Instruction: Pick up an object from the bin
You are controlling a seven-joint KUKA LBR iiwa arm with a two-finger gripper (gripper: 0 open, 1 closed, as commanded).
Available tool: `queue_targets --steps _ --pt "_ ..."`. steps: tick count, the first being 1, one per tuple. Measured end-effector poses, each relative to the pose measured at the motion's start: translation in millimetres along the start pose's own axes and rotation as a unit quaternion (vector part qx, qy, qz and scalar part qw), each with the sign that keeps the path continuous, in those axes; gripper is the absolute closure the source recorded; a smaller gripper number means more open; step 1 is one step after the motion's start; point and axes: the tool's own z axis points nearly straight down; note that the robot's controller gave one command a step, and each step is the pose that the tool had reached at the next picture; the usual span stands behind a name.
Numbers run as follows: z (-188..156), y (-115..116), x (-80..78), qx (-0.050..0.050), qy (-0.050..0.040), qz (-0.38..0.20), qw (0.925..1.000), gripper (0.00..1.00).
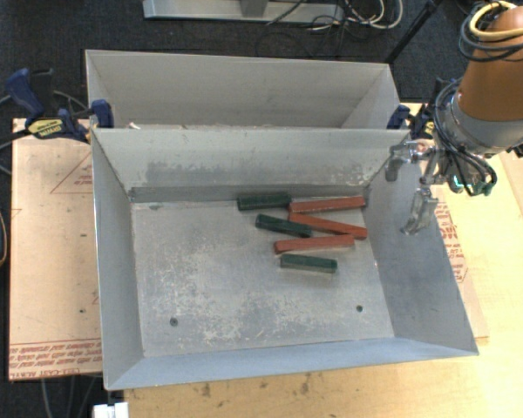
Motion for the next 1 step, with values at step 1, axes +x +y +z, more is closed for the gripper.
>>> queue_targets --steps 1 --pt "175.0 10.8 -35.2 0.0 -0.006 -0.046 0.9989 0.0"
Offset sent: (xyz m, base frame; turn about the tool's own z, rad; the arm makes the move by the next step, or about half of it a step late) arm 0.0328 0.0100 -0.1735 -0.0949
